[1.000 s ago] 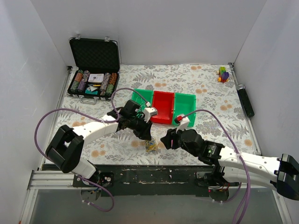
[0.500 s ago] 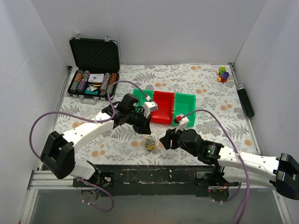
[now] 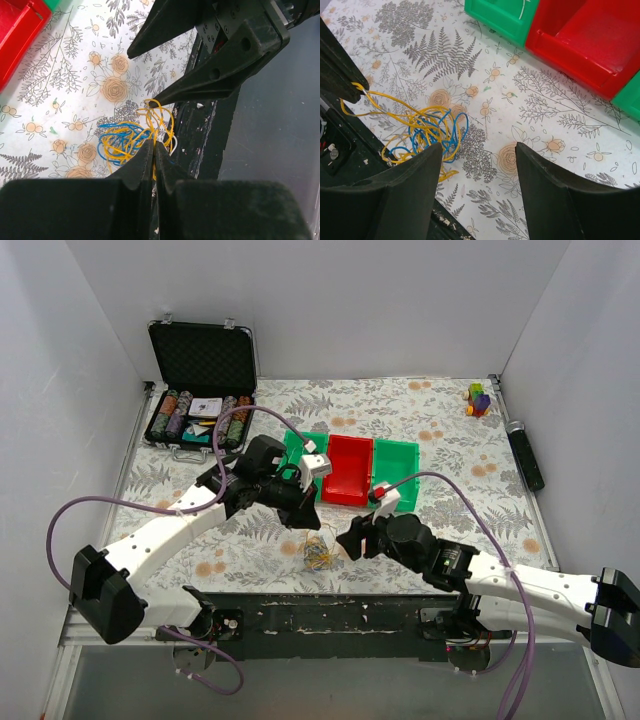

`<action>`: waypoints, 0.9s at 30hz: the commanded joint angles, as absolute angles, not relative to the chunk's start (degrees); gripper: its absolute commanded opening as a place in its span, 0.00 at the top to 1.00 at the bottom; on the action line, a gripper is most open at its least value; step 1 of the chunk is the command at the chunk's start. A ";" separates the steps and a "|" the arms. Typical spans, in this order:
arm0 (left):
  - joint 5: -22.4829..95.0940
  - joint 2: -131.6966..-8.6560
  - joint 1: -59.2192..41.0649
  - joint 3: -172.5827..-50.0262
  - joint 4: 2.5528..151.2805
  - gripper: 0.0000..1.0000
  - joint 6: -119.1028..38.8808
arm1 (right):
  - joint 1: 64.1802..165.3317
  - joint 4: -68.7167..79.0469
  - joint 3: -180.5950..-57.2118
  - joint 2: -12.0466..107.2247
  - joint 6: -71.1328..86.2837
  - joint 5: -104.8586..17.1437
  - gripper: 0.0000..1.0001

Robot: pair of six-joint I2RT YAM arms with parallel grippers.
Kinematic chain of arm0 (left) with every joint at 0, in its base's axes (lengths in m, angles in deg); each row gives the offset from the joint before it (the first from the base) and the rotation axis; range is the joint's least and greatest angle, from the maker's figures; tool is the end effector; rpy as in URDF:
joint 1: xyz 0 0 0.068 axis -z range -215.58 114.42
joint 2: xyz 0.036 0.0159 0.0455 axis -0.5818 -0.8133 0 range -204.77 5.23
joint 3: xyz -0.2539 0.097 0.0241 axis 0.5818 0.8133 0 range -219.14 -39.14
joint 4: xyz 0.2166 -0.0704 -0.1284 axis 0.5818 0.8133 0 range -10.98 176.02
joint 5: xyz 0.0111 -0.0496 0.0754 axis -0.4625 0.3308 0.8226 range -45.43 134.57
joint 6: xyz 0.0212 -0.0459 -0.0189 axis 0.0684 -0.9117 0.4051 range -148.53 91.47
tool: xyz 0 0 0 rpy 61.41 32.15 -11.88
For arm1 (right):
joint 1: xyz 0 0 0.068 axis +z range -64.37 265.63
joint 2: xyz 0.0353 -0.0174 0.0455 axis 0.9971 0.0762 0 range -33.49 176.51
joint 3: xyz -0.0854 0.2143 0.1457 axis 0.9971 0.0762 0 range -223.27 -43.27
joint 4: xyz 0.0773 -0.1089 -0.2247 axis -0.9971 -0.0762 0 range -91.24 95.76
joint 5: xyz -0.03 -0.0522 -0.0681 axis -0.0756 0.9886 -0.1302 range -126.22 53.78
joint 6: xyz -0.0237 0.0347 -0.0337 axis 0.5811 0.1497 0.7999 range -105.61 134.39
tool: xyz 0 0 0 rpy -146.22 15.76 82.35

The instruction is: Untangle the cables

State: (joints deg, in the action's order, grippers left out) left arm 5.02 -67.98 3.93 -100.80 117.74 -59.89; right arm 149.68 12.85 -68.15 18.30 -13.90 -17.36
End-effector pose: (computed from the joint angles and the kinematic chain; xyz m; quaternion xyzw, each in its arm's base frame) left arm 0.1867 -0.1834 0.2980 0.1776 0.8746 -0.4446 0.0761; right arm 0.0994 0.1780 0.2271 -0.1583 0.7971 0.3162 0.4894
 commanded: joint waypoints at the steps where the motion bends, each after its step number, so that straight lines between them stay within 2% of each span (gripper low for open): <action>1: 3.69 -64.47 3.98 -101.80 116.91 1.00 -61.22 | 149.79 16.39 -72.36 17.31 -11.37 -20.12 0.30; 12: 8.71 -64.73 4.06 -100.48 109.96 1.00 -67.99 | 149.88 19.99 -74.30 19.59 -9.96 -24.44 0.27; 20: 5.46 -65.17 4.06 -103.20 110.31 1.00 -72.21 | 149.88 21.31 -74.38 22.93 -9.69 -16.36 0.27; 27: 0.19 -67.01 3.98 -106.81 109.08 1.00 -75.37 | 150.84 27.90 -74.47 26.09 -6.88 -20.83 0.26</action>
